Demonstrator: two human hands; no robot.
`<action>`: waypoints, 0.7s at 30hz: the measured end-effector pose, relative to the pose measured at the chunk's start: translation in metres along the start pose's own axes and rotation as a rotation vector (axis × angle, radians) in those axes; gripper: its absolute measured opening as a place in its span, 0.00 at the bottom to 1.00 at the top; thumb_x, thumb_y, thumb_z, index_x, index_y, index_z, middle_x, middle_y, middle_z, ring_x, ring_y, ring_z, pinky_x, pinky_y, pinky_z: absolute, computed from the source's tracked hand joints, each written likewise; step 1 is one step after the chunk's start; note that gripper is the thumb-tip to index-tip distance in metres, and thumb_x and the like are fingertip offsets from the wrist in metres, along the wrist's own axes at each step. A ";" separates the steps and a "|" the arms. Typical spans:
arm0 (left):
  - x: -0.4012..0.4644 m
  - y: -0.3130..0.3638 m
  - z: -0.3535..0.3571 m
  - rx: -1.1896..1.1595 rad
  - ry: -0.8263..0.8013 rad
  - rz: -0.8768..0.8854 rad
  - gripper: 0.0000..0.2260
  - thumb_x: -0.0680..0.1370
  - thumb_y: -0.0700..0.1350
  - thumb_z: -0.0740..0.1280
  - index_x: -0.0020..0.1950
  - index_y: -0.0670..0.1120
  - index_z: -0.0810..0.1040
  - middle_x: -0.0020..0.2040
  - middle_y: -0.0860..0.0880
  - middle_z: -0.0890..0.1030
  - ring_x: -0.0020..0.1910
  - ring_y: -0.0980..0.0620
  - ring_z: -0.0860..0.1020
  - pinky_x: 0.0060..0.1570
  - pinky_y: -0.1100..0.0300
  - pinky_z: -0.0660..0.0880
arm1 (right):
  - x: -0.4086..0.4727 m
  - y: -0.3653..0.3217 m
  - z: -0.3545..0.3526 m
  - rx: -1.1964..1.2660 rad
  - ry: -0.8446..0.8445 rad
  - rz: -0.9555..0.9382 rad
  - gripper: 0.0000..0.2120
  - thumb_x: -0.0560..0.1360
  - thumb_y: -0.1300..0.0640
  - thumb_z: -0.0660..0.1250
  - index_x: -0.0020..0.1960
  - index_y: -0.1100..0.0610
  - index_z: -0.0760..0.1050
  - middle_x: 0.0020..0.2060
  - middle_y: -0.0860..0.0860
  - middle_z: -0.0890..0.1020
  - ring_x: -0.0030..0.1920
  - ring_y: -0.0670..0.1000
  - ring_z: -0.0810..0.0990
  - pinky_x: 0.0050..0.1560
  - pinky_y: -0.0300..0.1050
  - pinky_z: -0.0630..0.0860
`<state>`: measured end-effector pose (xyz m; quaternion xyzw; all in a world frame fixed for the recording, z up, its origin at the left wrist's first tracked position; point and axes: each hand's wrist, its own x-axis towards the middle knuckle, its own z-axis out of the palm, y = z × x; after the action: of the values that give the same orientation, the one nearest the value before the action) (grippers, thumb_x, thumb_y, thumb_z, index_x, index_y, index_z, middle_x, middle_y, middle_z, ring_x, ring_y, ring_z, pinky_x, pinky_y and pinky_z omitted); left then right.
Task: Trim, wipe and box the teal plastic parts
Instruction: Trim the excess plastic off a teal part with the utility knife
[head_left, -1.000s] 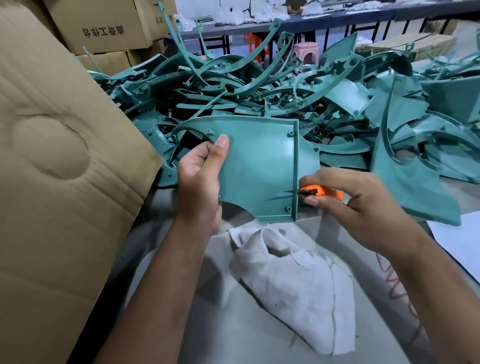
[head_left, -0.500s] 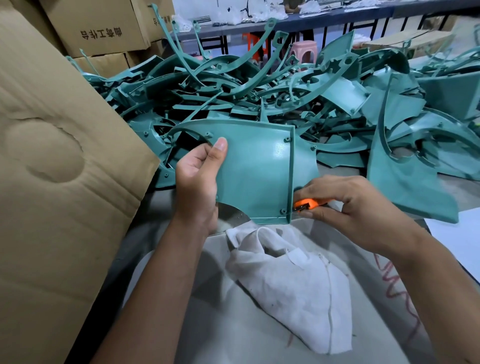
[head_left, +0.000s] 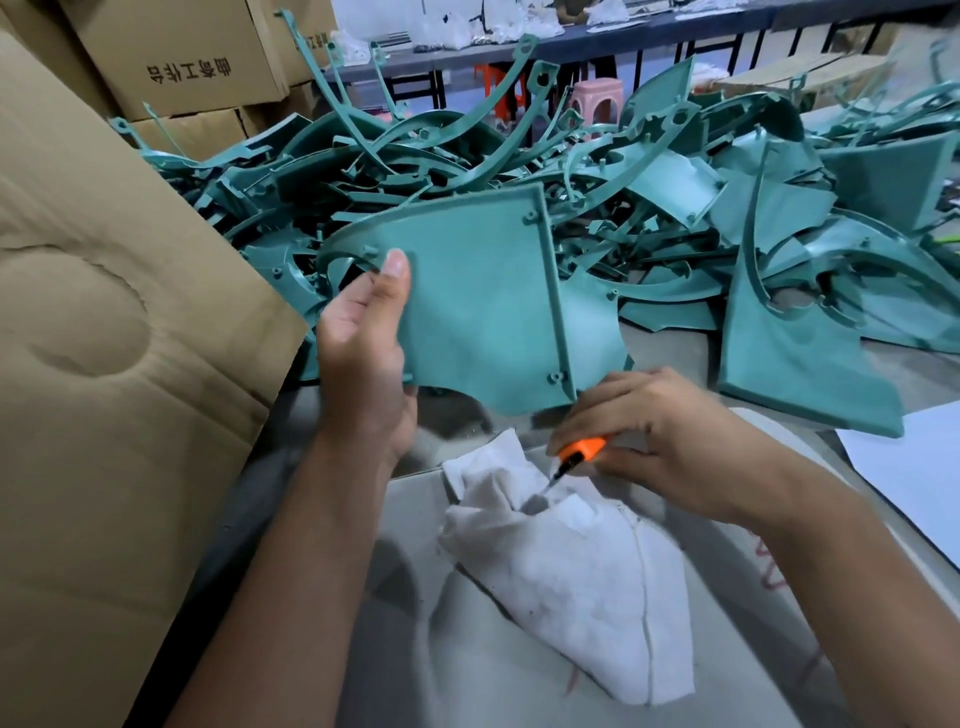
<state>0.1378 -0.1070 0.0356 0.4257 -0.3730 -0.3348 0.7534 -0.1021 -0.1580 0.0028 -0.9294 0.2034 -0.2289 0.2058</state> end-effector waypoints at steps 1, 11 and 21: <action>0.001 0.001 -0.001 0.004 0.002 0.014 0.11 0.83 0.47 0.65 0.50 0.43 0.84 0.47 0.43 0.86 0.47 0.44 0.85 0.45 0.50 0.83 | 0.001 -0.001 0.000 0.053 0.029 -0.018 0.10 0.76 0.53 0.77 0.56 0.44 0.87 0.49 0.34 0.84 0.53 0.39 0.81 0.53 0.46 0.78; -0.005 -0.023 -0.002 0.072 -0.048 -0.033 0.14 0.74 0.51 0.75 0.49 0.41 0.81 0.47 0.37 0.80 0.49 0.39 0.76 0.59 0.31 0.72 | -0.007 0.001 -0.011 0.617 0.515 0.137 0.15 0.78 0.38 0.69 0.56 0.46 0.84 0.44 0.51 0.85 0.46 0.53 0.84 0.47 0.48 0.83; -0.038 -0.049 0.032 0.472 -0.110 0.305 0.05 0.76 0.40 0.76 0.45 0.48 0.82 0.42 0.53 0.85 0.43 0.61 0.83 0.43 0.69 0.77 | 0.005 -0.024 0.009 0.349 0.937 0.129 0.15 0.88 0.49 0.56 0.53 0.59 0.74 0.31 0.54 0.74 0.27 0.56 0.74 0.27 0.48 0.69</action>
<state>0.0825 -0.1087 -0.0068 0.5096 -0.5405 -0.1441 0.6537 -0.0868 -0.1374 0.0083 -0.6643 0.2897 -0.6388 0.2584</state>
